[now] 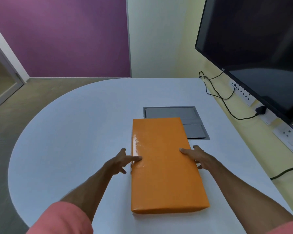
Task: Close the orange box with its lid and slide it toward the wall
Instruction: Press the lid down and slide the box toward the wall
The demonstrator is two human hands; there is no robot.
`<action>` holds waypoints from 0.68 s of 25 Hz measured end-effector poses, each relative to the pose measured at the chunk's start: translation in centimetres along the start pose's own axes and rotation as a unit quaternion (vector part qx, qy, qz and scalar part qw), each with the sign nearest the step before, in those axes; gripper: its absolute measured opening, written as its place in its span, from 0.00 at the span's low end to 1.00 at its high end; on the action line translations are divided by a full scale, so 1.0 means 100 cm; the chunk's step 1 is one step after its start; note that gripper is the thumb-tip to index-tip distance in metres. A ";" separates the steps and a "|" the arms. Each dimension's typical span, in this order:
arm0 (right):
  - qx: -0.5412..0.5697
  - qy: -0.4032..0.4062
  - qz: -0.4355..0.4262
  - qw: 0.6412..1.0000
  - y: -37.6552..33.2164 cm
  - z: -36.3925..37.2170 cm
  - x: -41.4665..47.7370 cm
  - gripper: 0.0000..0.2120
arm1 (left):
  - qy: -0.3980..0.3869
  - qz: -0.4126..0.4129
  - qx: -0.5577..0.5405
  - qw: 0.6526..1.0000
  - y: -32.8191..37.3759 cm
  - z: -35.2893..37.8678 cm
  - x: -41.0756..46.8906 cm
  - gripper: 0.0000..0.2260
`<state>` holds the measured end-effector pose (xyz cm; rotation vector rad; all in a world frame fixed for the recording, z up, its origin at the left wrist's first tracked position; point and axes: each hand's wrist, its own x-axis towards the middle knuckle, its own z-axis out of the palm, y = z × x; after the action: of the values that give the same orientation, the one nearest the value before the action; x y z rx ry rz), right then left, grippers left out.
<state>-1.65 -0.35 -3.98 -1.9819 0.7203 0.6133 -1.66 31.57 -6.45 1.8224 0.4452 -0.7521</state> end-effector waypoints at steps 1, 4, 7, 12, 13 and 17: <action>0.010 -0.023 0.023 0.999 0.003 0.001 -0.003 0.45 | -0.026 -0.011 -0.021 0.999 -0.007 0.002 0.000 0.50; 0.048 -0.049 0.042 0.997 0.007 0.005 -0.013 0.38 | -0.060 -0.003 -0.081 0.995 -0.016 0.007 0.004 0.43; 0.071 -0.043 0.035 0.996 0.007 0.008 -0.020 0.33 | -0.052 0.004 -0.093 0.994 -0.014 0.010 0.007 0.39; 0.104 -0.029 0.039 0.993 0.012 -0.002 -0.031 0.29 | -0.047 0.016 -0.059 0.997 0.001 0.014 0.003 0.38; 0.113 -0.026 0.038 0.993 0.014 -0.006 -0.033 0.29 | -0.048 0.021 -0.057 0.997 0.007 0.016 0.001 0.38; 0.142 -0.016 0.039 0.989 0.023 -0.034 -0.036 0.30 | -0.050 0.030 -0.039 0.998 0.034 0.037 -0.005 0.37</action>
<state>-5.32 -3.41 -1.31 -1.6850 0.8202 0.5543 -0.95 26.87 -4.63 1.7101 0.3471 -0.7710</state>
